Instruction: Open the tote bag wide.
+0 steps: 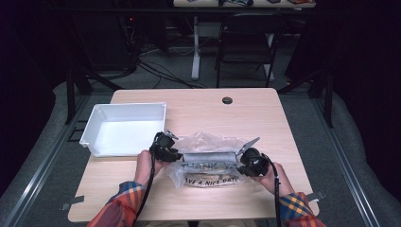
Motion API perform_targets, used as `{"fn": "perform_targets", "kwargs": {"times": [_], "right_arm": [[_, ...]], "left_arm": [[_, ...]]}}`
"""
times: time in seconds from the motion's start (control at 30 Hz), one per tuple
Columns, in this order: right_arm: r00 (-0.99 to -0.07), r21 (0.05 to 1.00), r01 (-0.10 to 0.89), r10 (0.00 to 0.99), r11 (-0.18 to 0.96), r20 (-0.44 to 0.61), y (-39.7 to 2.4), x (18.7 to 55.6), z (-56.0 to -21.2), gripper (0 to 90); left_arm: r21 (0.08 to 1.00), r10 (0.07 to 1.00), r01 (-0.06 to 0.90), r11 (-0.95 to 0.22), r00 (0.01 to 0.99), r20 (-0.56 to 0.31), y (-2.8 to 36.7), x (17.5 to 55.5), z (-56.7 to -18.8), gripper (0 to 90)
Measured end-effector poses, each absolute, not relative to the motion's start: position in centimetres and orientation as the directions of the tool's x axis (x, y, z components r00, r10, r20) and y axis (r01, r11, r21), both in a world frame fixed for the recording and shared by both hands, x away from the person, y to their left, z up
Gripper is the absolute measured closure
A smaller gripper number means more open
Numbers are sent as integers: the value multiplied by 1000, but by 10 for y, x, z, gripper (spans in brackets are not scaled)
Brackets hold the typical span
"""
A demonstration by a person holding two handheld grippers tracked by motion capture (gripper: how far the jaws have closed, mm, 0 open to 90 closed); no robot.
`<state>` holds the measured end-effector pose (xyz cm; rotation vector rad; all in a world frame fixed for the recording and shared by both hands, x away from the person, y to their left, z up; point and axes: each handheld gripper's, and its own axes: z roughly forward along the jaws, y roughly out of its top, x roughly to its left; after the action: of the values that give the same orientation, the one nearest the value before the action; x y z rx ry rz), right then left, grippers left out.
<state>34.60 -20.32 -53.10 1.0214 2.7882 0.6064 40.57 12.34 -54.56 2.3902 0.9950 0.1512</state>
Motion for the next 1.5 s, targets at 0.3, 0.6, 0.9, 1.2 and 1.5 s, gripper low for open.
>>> {"fn": "perform_targets", "kwargs": {"times": [0.3, 0.6, 0.9, 1.2, 1.5], "right_arm": [[-752, 339, 634, 655, 694, 66, -208, 340, -546, 900], [-769, 363, 619, 633, 697, 96, -207, 340, -541, 785], [-781, 436, 596, 613, 674, 121, -207, 336, -524, 667], [-793, 507, 578, 588, 639, 163, -213, 333, -508, 467], [-794, 531, 555, 597, 641, 110, -211, 333, -503, 571]], "left_arm": [[498, 691, 628, -598, 719, -76, 122, 408, -552, 696], [507, 707, 649, -568, 700, -104, 125, 409, -541, 500], [553, 685, 617, -559, 720, -111, 134, 395, -505, 382], [617, 609, 532, -580, 786, -106, 133, 360, -478, 376], [547, 525, 450, -706, 851, -21, 114, 325, -506, 503]]}}
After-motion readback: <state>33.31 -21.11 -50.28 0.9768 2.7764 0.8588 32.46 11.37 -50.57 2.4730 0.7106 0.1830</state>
